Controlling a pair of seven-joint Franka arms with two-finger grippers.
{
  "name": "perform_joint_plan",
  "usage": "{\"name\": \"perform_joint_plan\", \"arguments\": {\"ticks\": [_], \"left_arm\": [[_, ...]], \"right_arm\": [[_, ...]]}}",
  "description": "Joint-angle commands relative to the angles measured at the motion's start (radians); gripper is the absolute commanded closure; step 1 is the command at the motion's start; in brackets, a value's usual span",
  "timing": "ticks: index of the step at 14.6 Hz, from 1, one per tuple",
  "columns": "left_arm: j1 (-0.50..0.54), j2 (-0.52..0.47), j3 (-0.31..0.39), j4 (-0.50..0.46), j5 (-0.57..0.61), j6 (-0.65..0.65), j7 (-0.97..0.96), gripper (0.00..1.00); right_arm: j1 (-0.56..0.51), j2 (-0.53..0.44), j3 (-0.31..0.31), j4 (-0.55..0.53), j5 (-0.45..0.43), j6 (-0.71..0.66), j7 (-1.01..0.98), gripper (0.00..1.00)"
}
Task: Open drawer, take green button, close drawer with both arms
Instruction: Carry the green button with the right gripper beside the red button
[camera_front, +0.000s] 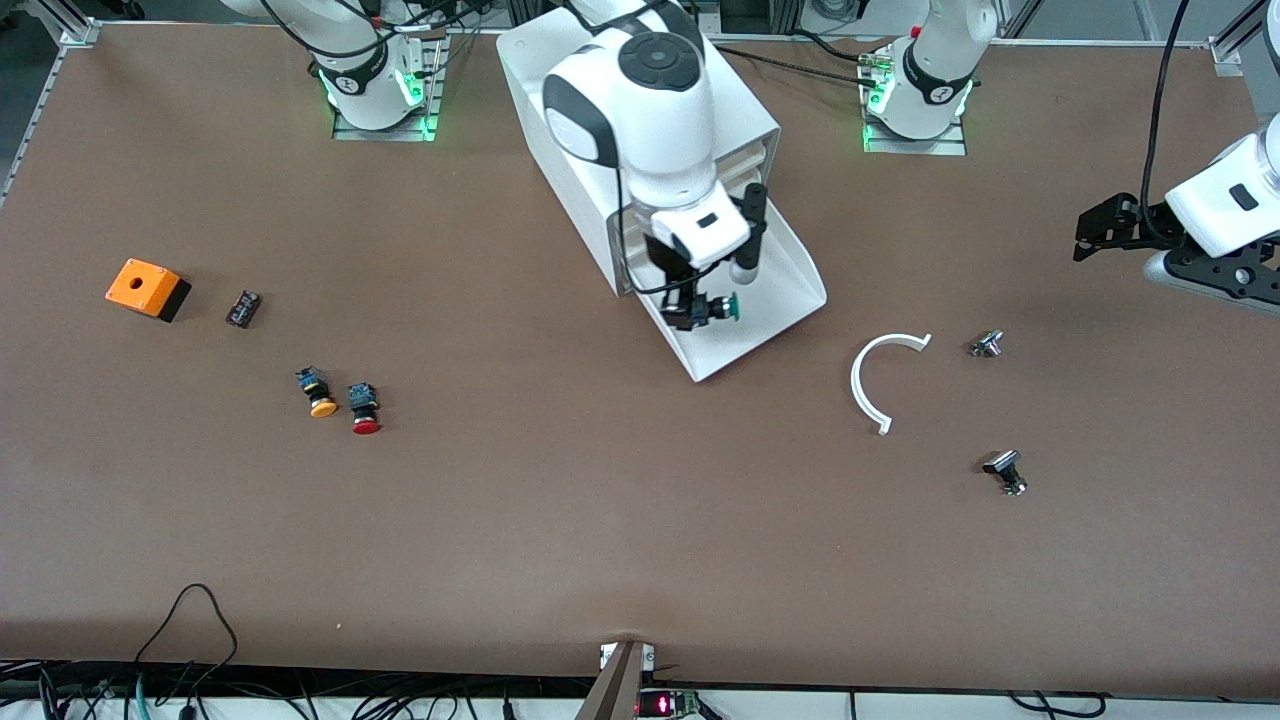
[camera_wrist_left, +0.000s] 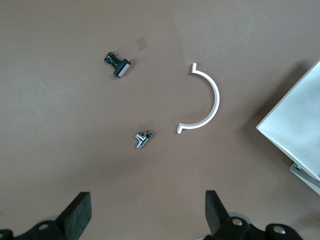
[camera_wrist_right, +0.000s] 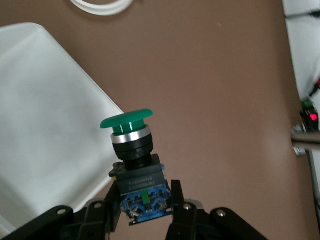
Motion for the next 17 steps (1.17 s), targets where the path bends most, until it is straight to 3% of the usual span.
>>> {"name": "perform_joint_plan", "arguments": {"ticks": [1, 5, 15, 17], "left_arm": [[0.0, 0.008, -0.002, 0.024, 0.014, -0.021, -0.005, 0.0], [0.0, 0.008, 0.0, 0.022, 0.014, -0.023, -0.005, 0.0], [0.005, 0.028, 0.0, 0.06, 0.002, -0.019, 0.0, 0.0], [-0.001, 0.048, -0.009, 0.083, 0.003, -0.021, -0.003, 0.0]], "right_arm": [[-0.015, -0.041, -0.042, -0.083, 0.012, 0.012, 0.094, 0.63], [-0.094, -0.096, -0.071, -0.184, 0.012, 0.01, 0.211, 0.63], [-0.279, -0.151, -0.07, -0.506, 0.012, 0.021, 0.622, 0.62], [-0.317, -0.156, -0.07, -0.606, 0.012, 0.112, 0.642, 0.62]]}}
